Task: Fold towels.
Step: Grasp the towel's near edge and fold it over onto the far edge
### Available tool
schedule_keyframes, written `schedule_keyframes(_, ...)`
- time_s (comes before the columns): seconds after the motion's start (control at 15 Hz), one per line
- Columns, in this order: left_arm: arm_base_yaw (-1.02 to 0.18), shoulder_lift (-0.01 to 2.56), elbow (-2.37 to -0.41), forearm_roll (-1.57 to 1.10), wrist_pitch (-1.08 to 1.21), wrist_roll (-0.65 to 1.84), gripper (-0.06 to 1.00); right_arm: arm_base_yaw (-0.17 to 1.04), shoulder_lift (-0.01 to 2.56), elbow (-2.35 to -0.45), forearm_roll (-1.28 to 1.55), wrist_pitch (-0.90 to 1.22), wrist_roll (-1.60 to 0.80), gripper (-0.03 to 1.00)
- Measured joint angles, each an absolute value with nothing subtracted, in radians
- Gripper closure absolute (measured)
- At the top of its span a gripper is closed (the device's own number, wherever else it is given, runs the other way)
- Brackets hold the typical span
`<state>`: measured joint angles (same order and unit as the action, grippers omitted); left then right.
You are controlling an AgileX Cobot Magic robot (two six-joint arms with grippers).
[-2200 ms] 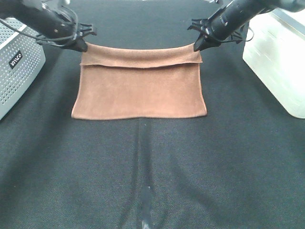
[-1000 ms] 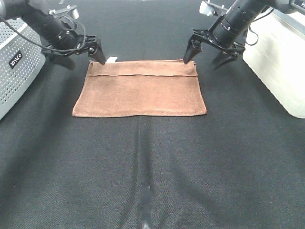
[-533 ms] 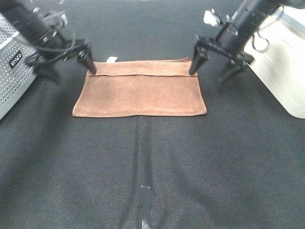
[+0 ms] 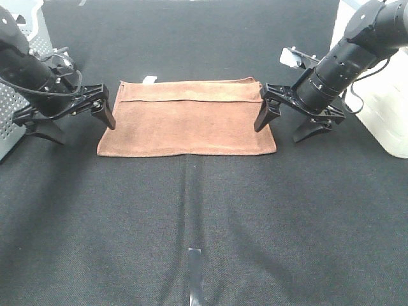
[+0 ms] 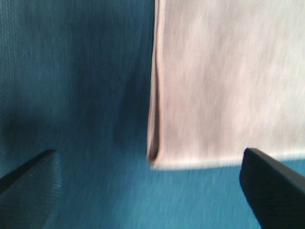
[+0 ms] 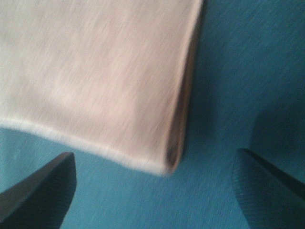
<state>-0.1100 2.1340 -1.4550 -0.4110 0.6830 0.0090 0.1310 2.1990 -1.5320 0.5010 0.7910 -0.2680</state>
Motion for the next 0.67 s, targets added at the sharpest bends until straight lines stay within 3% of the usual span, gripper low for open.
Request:
schedule_keyframes(0.4,-0.153,2.212,-1.456,-0.494,0.583,0.049,-0.01,0.131,2.270,-1.562,0.546,0.753,-0.273,0.23)
schedule_keyframes(0.53,-0.161,2.242,-1.488,-0.553,0.575,0.089,0.07,0.131,2.293,-1.572,0.613,0.752,-0.300,0.33)
schedule_keyframes(0.67,-0.174,2.266,-1.521,-0.582,0.584,0.114,0.27,0.131,2.307,-1.573,0.666,0.752,-0.328,0.49)
